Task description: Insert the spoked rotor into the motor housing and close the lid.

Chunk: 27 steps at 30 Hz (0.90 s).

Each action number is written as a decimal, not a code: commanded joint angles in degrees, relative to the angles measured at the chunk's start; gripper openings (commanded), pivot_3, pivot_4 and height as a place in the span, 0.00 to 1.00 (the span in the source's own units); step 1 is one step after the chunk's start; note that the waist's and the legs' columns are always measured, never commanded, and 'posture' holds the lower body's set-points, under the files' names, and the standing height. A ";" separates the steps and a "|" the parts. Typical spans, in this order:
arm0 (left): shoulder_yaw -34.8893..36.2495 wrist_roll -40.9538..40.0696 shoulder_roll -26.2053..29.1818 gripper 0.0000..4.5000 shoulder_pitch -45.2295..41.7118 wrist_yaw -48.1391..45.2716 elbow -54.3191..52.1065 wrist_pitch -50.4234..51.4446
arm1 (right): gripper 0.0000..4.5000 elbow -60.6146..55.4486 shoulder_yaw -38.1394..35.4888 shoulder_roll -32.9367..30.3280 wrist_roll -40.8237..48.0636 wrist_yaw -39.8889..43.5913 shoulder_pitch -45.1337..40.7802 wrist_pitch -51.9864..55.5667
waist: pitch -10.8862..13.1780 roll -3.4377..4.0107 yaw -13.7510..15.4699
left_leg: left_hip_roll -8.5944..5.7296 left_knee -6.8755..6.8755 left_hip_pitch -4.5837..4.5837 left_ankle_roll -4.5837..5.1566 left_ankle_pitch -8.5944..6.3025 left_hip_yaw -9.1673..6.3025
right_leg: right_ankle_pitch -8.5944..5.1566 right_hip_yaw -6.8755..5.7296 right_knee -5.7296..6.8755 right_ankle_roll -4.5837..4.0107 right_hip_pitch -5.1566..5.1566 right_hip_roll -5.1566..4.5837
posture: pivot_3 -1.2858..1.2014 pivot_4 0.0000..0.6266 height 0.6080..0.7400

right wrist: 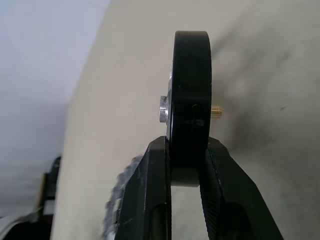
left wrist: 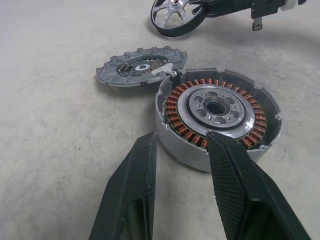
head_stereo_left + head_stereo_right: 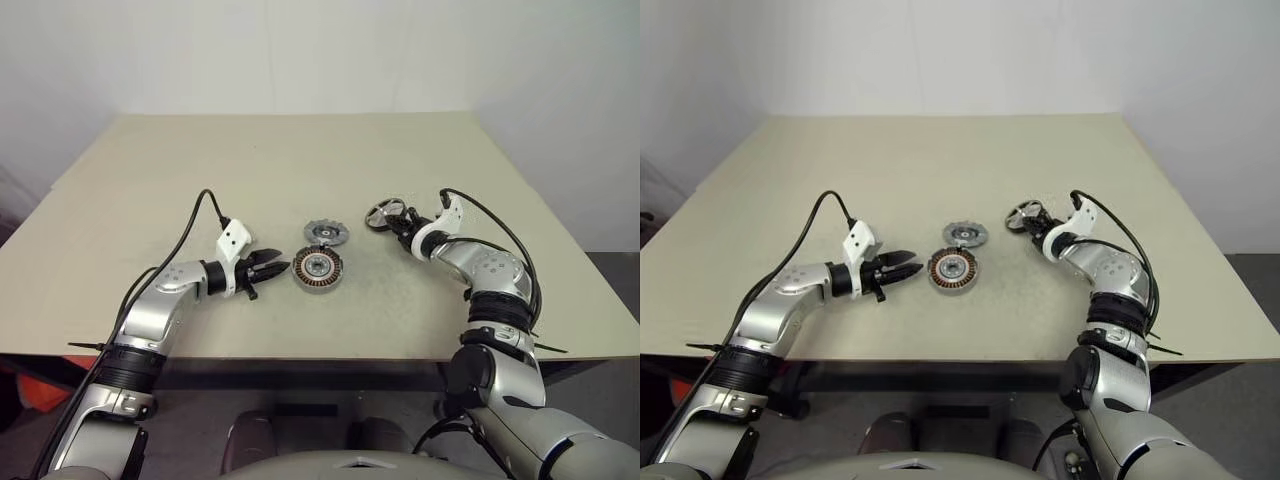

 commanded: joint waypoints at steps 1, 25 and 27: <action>0.89 -0.38 0.33 0.37 -0.72 -0.11 -1.31 -0.80 | 0.12 -9.35 -0.67 1.64 8.02 -1.14 -0.77 7.52 | 0.00 0.00 -0.18 | 0.00 -0.04 -0.04 0.00 0.00 0.00 | 0.00 0.00 0.00 0.00 -0.05 0.02 | 0.52 0.00 1.00; 1.67 -1.46 2.81 0.37 0.64 -1.00 -2.78 1.72 | 0.12 -24.59 10.30 12.46 51.67 -33.84 18.23 16.10 | 0.01 0.02 -0.03 | 0.01 -0.21 0.02 -0.12 0.05 -0.02 | -0.27 -0.02 -0.17 0.44 -0.12 0.02 | 0.52 0.00 1.00; 1.69 -1.42 2.84 0.37 0.59 -0.94 -2.90 1.85 | 0.12 -23.93 12.13 10.86 52.64 -34.38 19.20 14.30 | 0.01 0.02 -0.02 | 0.00 -0.21 -0.05 -0.13 0.06 -0.02 | -0.26 -0.02 -0.18 0.46 -0.12 0.01 | 0.52 0.00 1.00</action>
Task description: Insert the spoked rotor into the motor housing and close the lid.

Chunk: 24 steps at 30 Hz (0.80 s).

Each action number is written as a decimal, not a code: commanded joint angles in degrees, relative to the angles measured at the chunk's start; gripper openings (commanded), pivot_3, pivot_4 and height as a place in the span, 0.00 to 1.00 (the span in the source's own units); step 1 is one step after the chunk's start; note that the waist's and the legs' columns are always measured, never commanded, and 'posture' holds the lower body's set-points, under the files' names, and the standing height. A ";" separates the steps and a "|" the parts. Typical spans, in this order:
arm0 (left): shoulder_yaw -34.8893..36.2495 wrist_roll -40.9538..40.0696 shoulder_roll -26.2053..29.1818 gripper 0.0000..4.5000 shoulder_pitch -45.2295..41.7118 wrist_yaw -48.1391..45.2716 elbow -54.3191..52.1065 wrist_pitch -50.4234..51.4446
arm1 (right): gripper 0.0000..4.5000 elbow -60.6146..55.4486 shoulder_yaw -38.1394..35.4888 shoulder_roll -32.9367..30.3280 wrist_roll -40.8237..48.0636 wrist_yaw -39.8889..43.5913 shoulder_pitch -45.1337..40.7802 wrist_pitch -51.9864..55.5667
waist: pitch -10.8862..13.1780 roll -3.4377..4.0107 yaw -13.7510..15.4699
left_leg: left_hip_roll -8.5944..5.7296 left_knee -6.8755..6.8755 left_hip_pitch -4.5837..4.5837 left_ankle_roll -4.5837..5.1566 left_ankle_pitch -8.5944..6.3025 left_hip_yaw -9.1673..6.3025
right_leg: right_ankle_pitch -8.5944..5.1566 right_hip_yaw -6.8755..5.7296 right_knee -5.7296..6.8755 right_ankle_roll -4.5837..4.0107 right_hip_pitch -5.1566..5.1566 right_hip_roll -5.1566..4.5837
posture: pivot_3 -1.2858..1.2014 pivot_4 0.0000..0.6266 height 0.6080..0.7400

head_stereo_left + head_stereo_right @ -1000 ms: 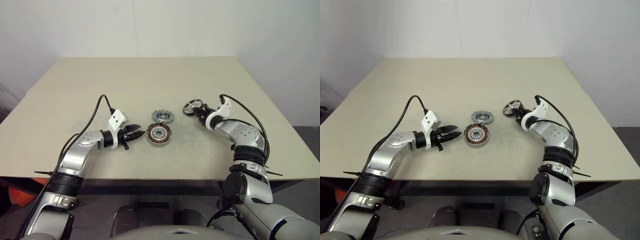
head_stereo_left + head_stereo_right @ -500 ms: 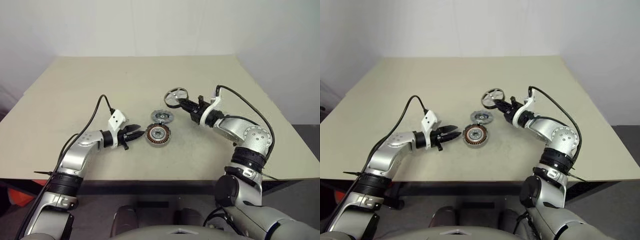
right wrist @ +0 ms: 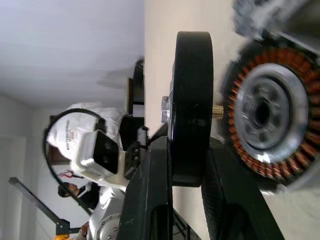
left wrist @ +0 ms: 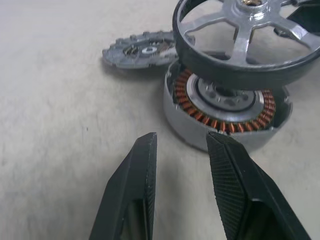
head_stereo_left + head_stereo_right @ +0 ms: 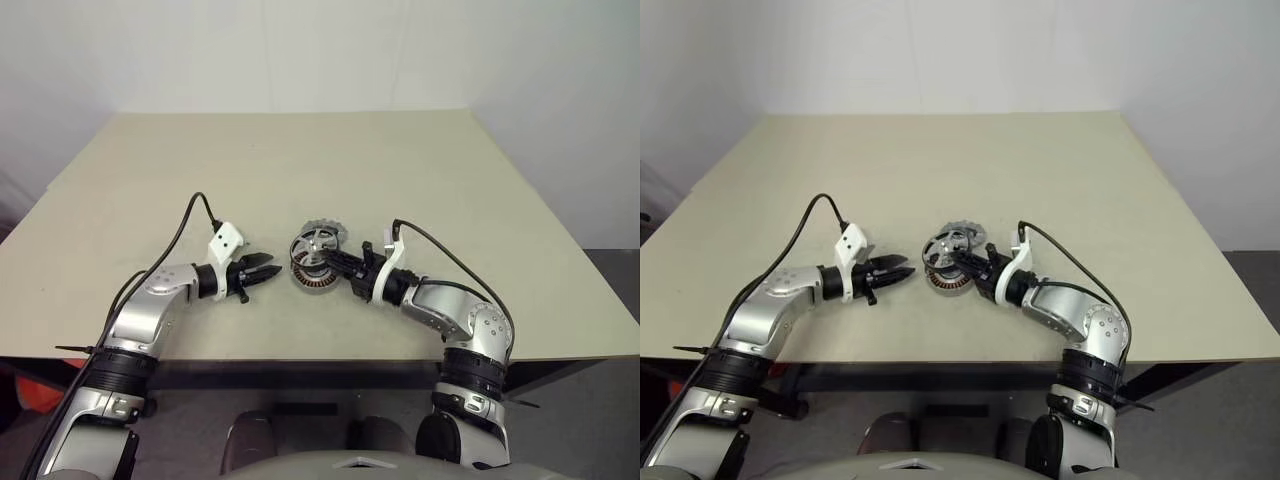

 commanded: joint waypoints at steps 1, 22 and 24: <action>0.96 -0.59 0.64 0.37 -0.69 -0.10 -2.62 -0.06 | 0.12 -0.61 3.14 -2.07 4.38 -0.99 0.68 -3.39 | 0.00 0.00 0.02 | -0.01 0.00 -0.04 0.00 0.00 0.00 | 0.01 0.00 0.00 0.01 0.00 0.00 | 0.52 0.00 1.00; 0.89 -0.17 0.85 0.37 -0.64 0.37 -3.27 0.03 | 0.12 1.74 15.80 -10.05 10.79 1.77 0.50 -14.92 | -0.01 -0.03 0.00 | 0.00 0.01 -0.11 0.00 0.00 -0.01 | 0.01 0.00 -0.02 0.03 0.01 0.01 | 0.52 0.00 1.00; 0.93 -0.14 0.84 0.37 -0.66 0.43 -3.21 -0.04 | 0.12 2.79 16.03 -10.44 10.11 2.43 0.13 -15.35 | -0.01 -0.03 0.00 | -0.01 0.01 -0.13 0.00 0.00 -0.01 | 0.01 0.00 -0.02 0.03 0.01 0.01 | 0.52 0.00 1.00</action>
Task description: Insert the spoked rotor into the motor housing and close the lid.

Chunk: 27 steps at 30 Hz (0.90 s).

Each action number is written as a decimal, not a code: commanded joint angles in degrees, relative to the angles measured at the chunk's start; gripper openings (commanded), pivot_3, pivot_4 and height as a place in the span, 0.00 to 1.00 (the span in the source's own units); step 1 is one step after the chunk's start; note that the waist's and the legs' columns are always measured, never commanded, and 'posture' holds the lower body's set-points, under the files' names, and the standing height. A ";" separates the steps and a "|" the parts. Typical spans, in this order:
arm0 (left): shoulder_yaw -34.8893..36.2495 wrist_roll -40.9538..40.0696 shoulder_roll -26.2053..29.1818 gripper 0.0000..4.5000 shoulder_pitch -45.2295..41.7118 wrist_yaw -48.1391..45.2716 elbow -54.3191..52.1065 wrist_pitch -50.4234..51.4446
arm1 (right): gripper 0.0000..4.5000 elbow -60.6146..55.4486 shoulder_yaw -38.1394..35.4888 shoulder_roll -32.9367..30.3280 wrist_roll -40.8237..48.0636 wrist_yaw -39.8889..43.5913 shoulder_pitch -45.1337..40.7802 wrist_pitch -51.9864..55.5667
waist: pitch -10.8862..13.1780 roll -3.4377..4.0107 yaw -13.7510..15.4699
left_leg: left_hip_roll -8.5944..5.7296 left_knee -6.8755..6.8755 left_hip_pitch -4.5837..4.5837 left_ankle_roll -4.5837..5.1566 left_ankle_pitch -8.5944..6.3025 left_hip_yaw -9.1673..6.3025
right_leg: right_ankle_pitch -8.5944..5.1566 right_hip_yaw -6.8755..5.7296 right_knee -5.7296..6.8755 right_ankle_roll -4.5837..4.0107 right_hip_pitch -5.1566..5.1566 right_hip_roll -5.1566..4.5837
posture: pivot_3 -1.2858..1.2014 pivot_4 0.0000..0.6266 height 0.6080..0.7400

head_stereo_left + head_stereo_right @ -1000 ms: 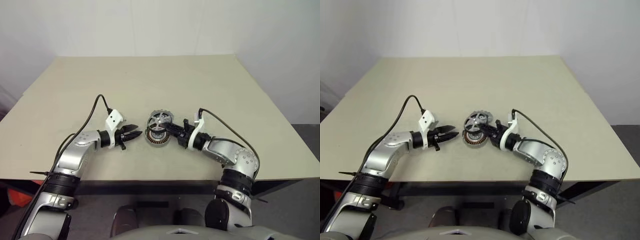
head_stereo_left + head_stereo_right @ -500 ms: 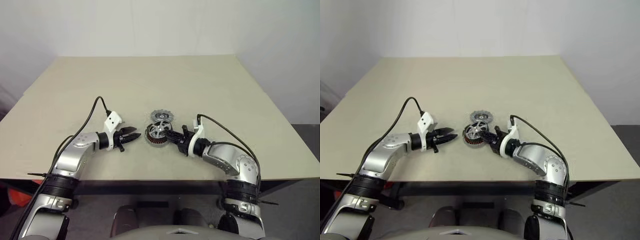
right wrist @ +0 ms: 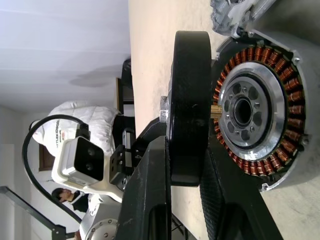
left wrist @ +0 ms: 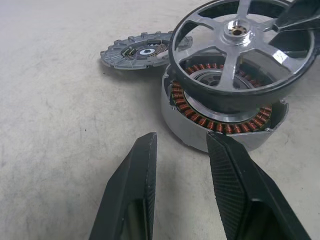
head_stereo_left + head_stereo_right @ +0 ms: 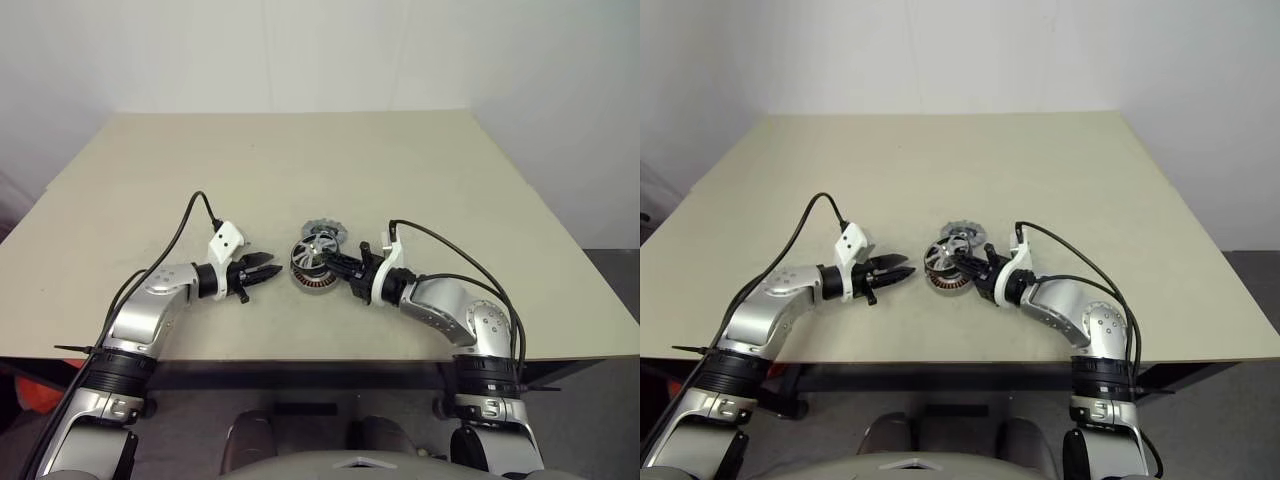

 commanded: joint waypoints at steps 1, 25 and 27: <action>0.93 -0.12 0.65 0.37 -0.65 0.27 -1.93 -0.41 | 0.12 0.61 0.47 -0.67 0.27 1.78 -2.01 -1.03 | 0.00 0.00 0.00 | 0.00 0.00 -0.01 0.00 0.00 0.00 | 0.00 0.00 0.00 0.00 0.00 0.00 | 0.52 0.00 1.00; 0.61 0.02 0.57 0.37 -0.55 0.38 -2.06 -0.43 | 0.96 -3.81 2.52 -4.71 3.19 0.52 -1.64 -1.76 | -0.02 -0.04 0.03 | -0.01 0.04 0.01 0.00 0.00 -0.01 | 0.01 0.00 0.02 0.00 0.04 0.00 | 0.52 0.00 1.00; 0.55 0.03 0.49 0.37 -0.54 0.37 -2.01 -0.49 | 0.96 -5.28 2.76 -6.01 3.21 1.11 -2.10 -1.67 | -0.02 -0.04 0.05 | -0.01 0.04 0.01 0.00 0.00 -0.01 | 0.01 0.00 0.02 0.01 0.04 -0.01 | 0.52 0.00 1.00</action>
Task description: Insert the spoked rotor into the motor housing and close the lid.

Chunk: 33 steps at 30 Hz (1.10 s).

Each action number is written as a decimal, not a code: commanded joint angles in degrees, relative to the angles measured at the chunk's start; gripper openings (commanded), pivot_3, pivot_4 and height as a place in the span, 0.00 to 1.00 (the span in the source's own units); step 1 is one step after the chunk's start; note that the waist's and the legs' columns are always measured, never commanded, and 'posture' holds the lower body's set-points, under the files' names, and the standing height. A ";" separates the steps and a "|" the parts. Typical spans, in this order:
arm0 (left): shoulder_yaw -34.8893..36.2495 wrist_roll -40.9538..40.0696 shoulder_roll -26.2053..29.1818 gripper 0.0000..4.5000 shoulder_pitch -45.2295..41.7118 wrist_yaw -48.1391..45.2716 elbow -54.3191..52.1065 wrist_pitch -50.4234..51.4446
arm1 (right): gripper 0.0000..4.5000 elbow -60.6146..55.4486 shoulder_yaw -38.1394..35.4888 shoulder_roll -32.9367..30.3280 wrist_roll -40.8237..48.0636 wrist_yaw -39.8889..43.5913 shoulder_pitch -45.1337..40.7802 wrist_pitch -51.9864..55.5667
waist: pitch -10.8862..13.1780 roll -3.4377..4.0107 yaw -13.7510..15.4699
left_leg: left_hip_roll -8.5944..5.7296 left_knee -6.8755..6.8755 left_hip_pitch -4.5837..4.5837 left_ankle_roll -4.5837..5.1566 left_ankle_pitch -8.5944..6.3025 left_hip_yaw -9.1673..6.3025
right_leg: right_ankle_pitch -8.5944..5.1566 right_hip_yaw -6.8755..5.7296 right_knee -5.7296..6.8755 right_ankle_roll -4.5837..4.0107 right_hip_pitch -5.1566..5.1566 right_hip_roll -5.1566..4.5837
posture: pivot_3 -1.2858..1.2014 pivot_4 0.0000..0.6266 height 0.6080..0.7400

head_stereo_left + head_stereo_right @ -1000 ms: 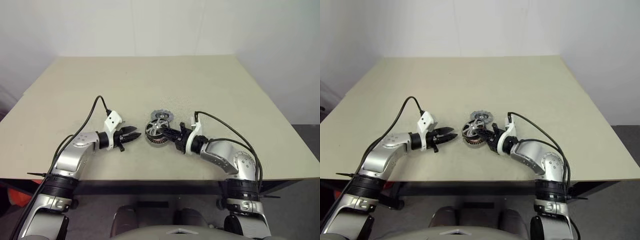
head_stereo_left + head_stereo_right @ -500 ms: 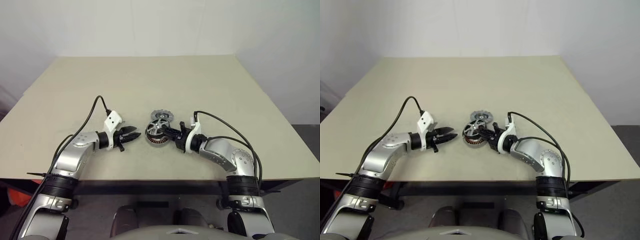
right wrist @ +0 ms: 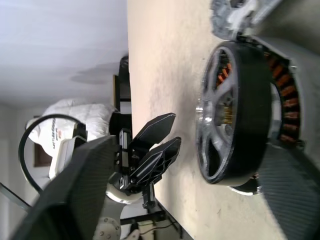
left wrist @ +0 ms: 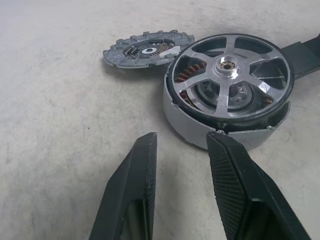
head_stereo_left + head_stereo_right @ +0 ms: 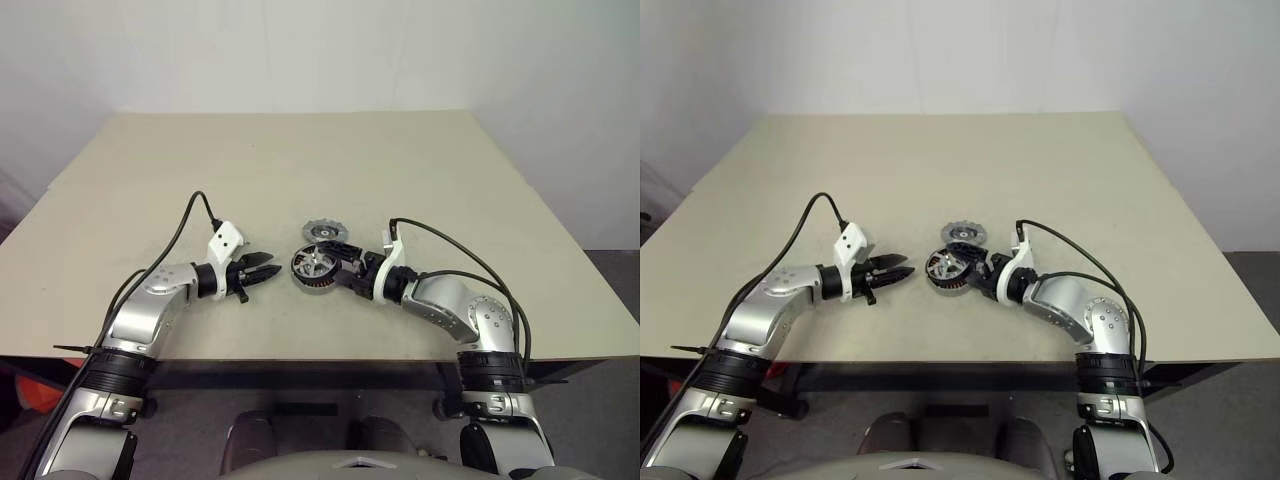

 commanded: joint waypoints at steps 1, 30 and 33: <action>0.53 -0.07 0.28 0.37 -0.54 0.23 -1.96 -0.50 | 0.96 -4.24 0.48 -2.26 1.43 1.00 -1.46 -0.19 | 0.00 0.00 0.01 | 0.00 0.01 0.00 0.00 0.00 0.00 | 0.00 0.00 0.00 0.01 0.00 0.00 | 0.52 0.00 1.00; 1.10 0.55 -0.12 0.37 -1.29 0.94 -0.42 -1.69 | 0.96 -6.78 27.81 -17.54 -78.33 41.56 -9.45 -27.03 | 0.03 -0.13 0.03 | 0.01 0.09 -0.08 0.03 -0.02 -0.02 | 0.05 -0.01 0.00 -0.06 -0.01 0.01 | 0.52 0.00 1.00; 1.16 0.57 -0.07 0.37 -1.22 0.99 -0.34 -1.74 | 0.82 -8.92 27.17 -16.76 -79.58 44.25 -9.00 -25.32 | 0.03 -0.12 -0.07 | 0.02 0.09 -0.05 0.07 -0.03 -0.02 | 0.21 0.00 0.01 -0.34 -0.01 0.03 | 0.52 0.00 1.00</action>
